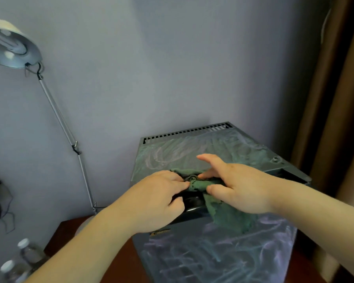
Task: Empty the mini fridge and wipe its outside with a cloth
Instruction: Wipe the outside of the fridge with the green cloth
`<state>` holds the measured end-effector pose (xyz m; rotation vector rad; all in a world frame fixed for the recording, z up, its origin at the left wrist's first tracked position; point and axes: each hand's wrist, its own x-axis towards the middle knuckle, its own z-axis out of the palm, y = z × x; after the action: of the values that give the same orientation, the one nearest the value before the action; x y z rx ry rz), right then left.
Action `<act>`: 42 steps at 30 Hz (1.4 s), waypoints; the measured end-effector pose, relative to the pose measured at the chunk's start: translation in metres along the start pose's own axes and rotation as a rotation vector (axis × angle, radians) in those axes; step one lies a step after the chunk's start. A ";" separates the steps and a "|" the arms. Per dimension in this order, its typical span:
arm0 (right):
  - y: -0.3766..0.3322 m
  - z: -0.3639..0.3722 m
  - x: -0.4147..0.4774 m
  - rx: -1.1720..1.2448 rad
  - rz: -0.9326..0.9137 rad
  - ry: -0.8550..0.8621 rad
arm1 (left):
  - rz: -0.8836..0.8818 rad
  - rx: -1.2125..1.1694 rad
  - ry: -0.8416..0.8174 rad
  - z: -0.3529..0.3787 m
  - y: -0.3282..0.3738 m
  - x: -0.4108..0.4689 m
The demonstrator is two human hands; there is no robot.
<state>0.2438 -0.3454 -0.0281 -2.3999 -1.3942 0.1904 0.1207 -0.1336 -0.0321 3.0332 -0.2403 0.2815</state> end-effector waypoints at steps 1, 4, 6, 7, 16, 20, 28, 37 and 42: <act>0.009 -0.004 -0.005 -0.001 0.003 0.001 | -0.009 -0.008 -0.010 0.001 0.010 0.008; 0.036 -0.017 -0.018 0.000 0.021 0.006 | -0.027 -0.036 -0.046 0.007 0.034 0.035; 0.055 -0.025 -0.028 -0.013 0.030 0.011 | -0.037 -0.050 -0.053 0.013 0.050 0.053; 0.064 -0.028 -0.033 -0.018 0.034 0.015 | -0.038 -0.056 -0.052 0.016 0.058 0.061; 0.132 -0.051 -0.074 -0.054 0.047 0.039 | -0.038 -0.057 -0.076 0.031 0.115 0.117; 0.147 -0.058 -0.081 -0.051 0.037 0.044 | -0.036 -0.073 -0.086 0.032 0.128 0.130; 0.138 -0.065 -0.069 0.022 0.101 -0.033 | -0.059 -0.024 -0.136 0.028 0.123 0.130; 0.061 -0.043 -0.015 0.067 0.010 -0.160 | -0.121 -0.018 -0.160 0.005 0.050 0.057; 0.012 -0.018 0.028 0.100 -0.064 -0.191 | -0.173 -0.044 -0.131 -0.006 -0.002 0.008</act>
<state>0.2726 -0.3310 -0.0138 -2.3012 -1.5036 0.4719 0.1282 -0.1327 -0.0251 3.0059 0.0086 0.0646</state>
